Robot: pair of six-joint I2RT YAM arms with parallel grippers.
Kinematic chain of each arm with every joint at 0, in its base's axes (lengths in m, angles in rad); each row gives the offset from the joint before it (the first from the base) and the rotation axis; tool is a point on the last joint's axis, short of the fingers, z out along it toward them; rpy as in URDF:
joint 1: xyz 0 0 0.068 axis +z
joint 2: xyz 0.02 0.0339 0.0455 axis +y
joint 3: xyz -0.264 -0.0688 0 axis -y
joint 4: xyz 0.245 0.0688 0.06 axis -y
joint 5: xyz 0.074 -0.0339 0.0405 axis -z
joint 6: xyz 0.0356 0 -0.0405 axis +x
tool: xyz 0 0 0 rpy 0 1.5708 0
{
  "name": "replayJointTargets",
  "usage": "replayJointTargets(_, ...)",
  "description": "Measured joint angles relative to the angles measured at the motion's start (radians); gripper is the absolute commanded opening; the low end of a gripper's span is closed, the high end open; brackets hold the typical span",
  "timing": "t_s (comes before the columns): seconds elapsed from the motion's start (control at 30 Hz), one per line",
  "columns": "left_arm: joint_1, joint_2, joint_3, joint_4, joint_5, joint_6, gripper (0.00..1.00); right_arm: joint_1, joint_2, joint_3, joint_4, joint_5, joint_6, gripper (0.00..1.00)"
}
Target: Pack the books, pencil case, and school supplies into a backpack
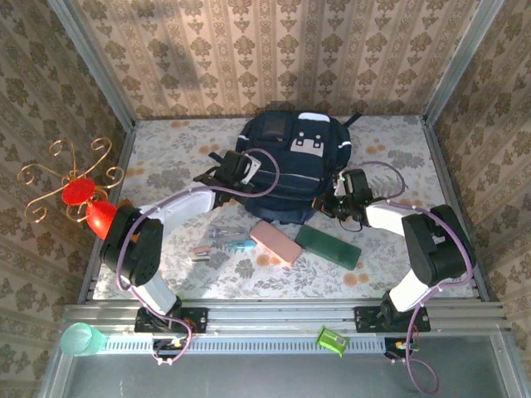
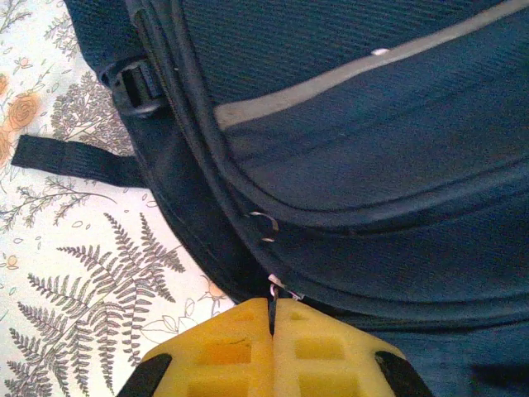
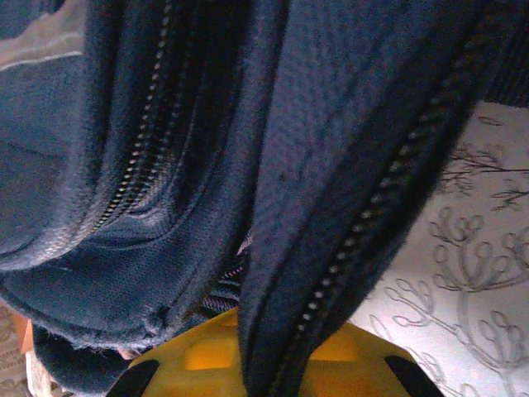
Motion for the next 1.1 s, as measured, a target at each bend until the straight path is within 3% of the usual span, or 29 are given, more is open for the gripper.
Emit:
replayJointTargets(0.13,0.008,0.0,0.0,0.007,0.036,-0.001,0.0,-0.039,0.003,0.037,-0.049,-0.034,-0.019,0.0)
replayJointTargets(0.23,0.009,-0.001,0.0,0.013,0.067,-0.013,0.0,-0.058,0.026,0.079,-0.074,-0.048,-0.022,0.08)
replayJointTargets(0.5,-0.013,-0.042,-0.018,0.032,0.095,-0.066,0.0,-0.085,0.1,0.143,-0.074,-0.063,0.0,0.44)
replayJointTargets(0.67,-0.045,-0.042,-0.023,0.028,0.093,-0.084,0.0,-0.09,0.021,0.055,-0.026,-0.044,0.027,0.7)
replayJointTargets(0.77,-0.058,-0.042,-0.023,0.027,0.096,-0.092,0.0,-0.066,-0.034,-0.005,-0.013,-0.032,0.037,0.78)
replayJointTargets(1.0,-0.066,-0.042,-0.023,0.024,0.095,-0.095,0.0,0.011,-0.031,-0.068,0.065,-0.024,0.085,0.82)
replayJointTargets(1.07,-0.068,-0.042,-0.023,0.024,0.091,-0.095,0.0,0.033,-0.003,-0.06,0.094,-0.023,0.101,0.76)
replayJointTargets(1.1,-0.069,-0.042,-0.023,0.023,0.087,-0.095,0.0,0.039,0.01,-0.056,0.106,-0.023,0.108,0.68)
